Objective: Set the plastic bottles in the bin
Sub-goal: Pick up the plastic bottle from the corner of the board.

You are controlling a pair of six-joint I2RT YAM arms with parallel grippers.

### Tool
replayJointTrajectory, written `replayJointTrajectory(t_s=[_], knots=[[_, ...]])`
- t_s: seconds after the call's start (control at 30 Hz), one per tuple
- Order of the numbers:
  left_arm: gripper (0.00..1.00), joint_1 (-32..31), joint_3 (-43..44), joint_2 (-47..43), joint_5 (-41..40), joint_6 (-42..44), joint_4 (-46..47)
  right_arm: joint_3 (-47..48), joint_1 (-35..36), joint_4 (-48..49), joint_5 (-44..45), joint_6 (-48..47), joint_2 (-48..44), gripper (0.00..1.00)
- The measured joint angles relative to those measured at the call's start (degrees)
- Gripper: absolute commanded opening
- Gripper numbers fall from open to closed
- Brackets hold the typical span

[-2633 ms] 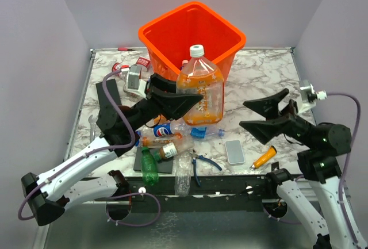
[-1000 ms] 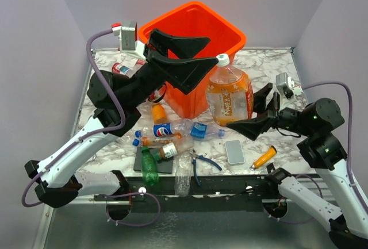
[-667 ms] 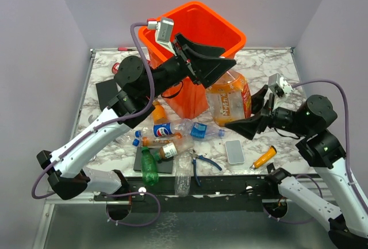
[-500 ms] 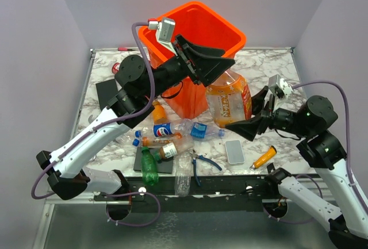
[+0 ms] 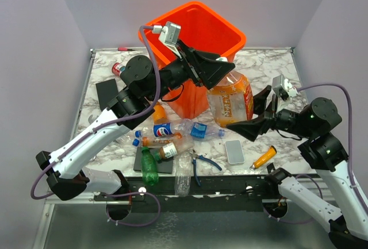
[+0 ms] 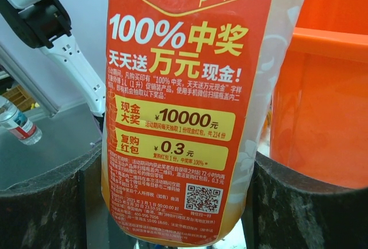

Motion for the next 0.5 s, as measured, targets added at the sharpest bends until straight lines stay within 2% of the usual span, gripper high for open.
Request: replayJointTrajectory(t_s=[0.1, 0.23, 0.33, 0.37, 0.43, 0.5], knots=[[0.42, -0.02, 0.00, 0.00, 0.44, 0.00, 0.00, 0.00, 0.00, 0.68, -0.13, 0.02, 0.24, 0.35], [0.29, -0.02, 0.02, 0.00, 1.33, -0.33, 0.31, -0.02, 0.00, 0.57, -0.11, 0.26, 0.52, 0.35], [0.01, -0.02, 0.02, 0.00, 1.86, -0.17, 0.39, -0.02, 0.00, 0.59, -0.09, 0.39, 0.61, 0.38], [0.00, 0.00, 0.02, 0.02, 2.05, -0.17, 0.35, -0.02, 0.00, 0.59, -0.09, 0.46, 0.63, 0.47], [0.00, -0.02, 0.02, 0.02, 2.45, -0.11, 0.37, -0.02, 0.00, 0.55, -0.09, 0.46, 0.81, 0.78], [0.00, -0.02, 0.02, 0.02, 2.51, 0.11, 0.42, 0.24, 0.00, 0.17, -0.09, 0.68, 0.87, 0.97]])
